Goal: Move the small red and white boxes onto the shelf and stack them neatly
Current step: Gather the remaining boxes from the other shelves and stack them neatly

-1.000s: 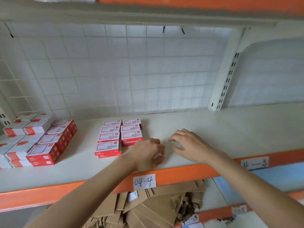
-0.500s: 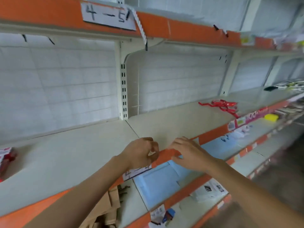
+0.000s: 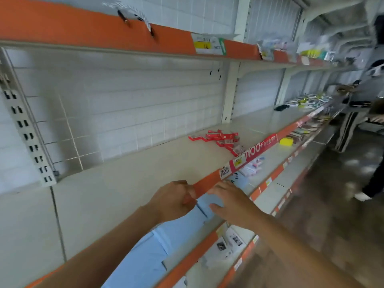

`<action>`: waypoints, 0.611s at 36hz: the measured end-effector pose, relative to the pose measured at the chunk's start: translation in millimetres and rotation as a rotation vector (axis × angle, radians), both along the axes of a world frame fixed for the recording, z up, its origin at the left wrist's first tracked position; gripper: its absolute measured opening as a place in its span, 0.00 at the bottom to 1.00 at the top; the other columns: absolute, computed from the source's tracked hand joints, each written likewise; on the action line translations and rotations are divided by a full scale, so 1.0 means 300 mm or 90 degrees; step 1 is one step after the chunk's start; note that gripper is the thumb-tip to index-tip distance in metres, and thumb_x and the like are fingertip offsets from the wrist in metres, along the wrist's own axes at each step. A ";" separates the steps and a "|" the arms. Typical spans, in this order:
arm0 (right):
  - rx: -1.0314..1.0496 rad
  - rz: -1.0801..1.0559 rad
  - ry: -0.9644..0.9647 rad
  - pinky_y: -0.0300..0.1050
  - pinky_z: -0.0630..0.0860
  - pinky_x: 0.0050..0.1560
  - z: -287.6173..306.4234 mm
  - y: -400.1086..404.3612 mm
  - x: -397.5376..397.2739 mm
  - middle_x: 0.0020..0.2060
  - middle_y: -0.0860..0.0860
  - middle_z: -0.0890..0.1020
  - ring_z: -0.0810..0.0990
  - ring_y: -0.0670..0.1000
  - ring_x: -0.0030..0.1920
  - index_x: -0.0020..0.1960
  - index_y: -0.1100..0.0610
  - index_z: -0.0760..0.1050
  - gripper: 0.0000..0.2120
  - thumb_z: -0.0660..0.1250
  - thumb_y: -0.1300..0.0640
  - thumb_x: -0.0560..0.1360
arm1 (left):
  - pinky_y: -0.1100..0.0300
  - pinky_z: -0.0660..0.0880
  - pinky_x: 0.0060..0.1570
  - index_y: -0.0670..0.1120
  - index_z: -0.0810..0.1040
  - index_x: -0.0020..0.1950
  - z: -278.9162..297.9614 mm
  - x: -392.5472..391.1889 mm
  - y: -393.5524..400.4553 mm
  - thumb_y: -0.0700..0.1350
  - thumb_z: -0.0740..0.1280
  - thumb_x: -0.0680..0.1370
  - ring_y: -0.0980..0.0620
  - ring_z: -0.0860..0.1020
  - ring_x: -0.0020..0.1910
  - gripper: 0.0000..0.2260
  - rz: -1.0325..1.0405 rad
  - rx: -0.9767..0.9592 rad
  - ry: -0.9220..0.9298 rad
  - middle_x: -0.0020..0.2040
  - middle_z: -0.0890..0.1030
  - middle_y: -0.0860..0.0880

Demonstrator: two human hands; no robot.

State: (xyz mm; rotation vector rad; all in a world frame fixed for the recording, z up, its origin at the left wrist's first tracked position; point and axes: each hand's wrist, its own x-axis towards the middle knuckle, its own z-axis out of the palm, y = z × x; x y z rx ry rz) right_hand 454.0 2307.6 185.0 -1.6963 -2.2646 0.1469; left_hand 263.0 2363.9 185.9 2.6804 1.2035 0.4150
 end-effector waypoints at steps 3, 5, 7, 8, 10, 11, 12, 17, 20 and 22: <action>-0.008 -0.011 -0.025 0.42 0.63 0.64 0.012 0.089 0.106 0.63 0.49 0.71 0.65 0.48 0.65 0.67 0.56 0.69 0.19 0.61 0.53 0.78 | 0.58 0.74 0.49 0.51 0.79 0.49 0.003 0.100 0.113 0.46 0.65 0.74 0.51 0.77 0.46 0.06 -0.010 -0.010 -0.014 0.40 0.71 0.56; -0.010 -0.024 -0.034 0.40 0.63 0.63 0.039 0.162 0.177 0.62 0.50 0.71 0.66 0.49 0.65 0.66 0.56 0.69 0.18 0.61 0.53 0.78 | 0.58 0.74 0.49 0.51 0.80 0.52 0.013 0.167 0.194 0.47 0.65 0.75 0.52 0.77 0.46 0.08 -0.010 -0.009 -0.027 0.44 0.74 0.56; 0.000 -0.033 -0.065 0.41 0.63 0.62 0.067 0.242 0.247 0.61 0.50 0.72 0.67 0.50 0.64 0.65 0.57 0.70 0.17 0.61 0.53 0.78 | 0.58 0.75 0.50 0.51 0.79 0.54 0.023 0.229 0.269 0.48 0.65 0.75 0.52 0.77 0.46 0.09 0.002 -0.007 -0.043 0.47 0.75 0.54; 0.010 -0.039 -0.071 0.41 0.63 0.63 0.077 0.284 0.279 0.61 0.50 0.72 0.67 0.50 0.65 0.65 0.56 0.70 0.17 0.62 0.53 0.78 | 0.58 0.75 0.50 0.50 0.79 0.55 0.027 0.257 0.302 0.48 0.65 0.76 0.52 0.78 0.46 0.09 0.005 -0.007 -0.049 0.48 0.76 0.53; 0.025 -0.056 -0.064 0.40 0.62 0.64 0.087 0.364 0.329 0.62 0.49 0.72 0.66 0.49 0.66 0.66 0.56 0.70 0.18 0.62 0.53 0.78 | 0.58 0.75 0.50 0.50 0.79 0.55 0.027 0.307 0.361 0.49 0.65 0.76 0.52 0.78 0.46 0.09 0.001 -0.002 -0.049 0.49 0.77 0.52; 0.030 -0.064 -0.057 0.39 0.61 0.65 0.087 0.398 0.347 0.63 0.49 0.72 0.66 0.49 0.67 0.67 0.56 0.70 0.18 0.61 0.53 0.78 | 0.58 0.75 0.50 0.50 0.79 0.55 0.026 0.328 0.387 0.50 0.65 0.77 0.52 0.78 0.45 0.09 0.000 0.002 -0.049 0.49 0.77 0.52; 0.032 -0.072 -0.049 0.39 0.61 0.65 0.083 0.428 0.361 0.64 0.49 0.72 0.65 0.49 0.67 0.67 0.56 0.70 0.18 0.61 0.53 0.78 | 0.58 0.75 0.50 0.50 0.79 0.55 0.024 0.346 0.410 0.50 0.64 0.77 0.52 0.78 0.45 0.09 -0.001 0.003 -0.048 0.48 0.76 0.53; 0.006 -0.064 -0.031 0.44 0.64 0.67 0.036 0.530 0.408 0.64 0.49 0.72 0.66 0.49 0.66 0.67 0.56 0.69 0.18 0.61 0.53 0.78 | 0.57 0.75 0.49 0.49 0.79 0.55 0.016 0.414 0.505 0.50 0.64 0.77 0.51 0.78 0.44 0.10 -0.006 -0.001 -0.024 0.47 0.75 0.53; 0.000 -0.049 -0.030 0.46 0.65 0.66 0.031 0.593 0.447 0.64 0.49 0.72 0.67 0.49 0.66 0.67 0.56 0.70 0.18 0.62 0.54 0.78 | 0.57 0.75 0.49 0.49 0.79 0.56 0.021 0.447 0.550 0.49 0.64 0.78 0.53 0.77 0.44 0.10 0.003 -0.003 -0.017 0.50 0.77 0.51; 0.002 -0.032 -0.035 0.48 0.65 0.67 0.040 0.645 0.474 0.65 0.50 0.71 0.67 0.49 0.66 0.67 0.56 0.70 0.19 0.62 0.53 0.78 | 0.59 0.75 0.48 0.49 0.79 0.56 0.026 0.466 0.576 0.49 0.64 0.78 0.53 0.77 0.45 0.10 0.012 0.001 -0.018 0.50 0.77 0.51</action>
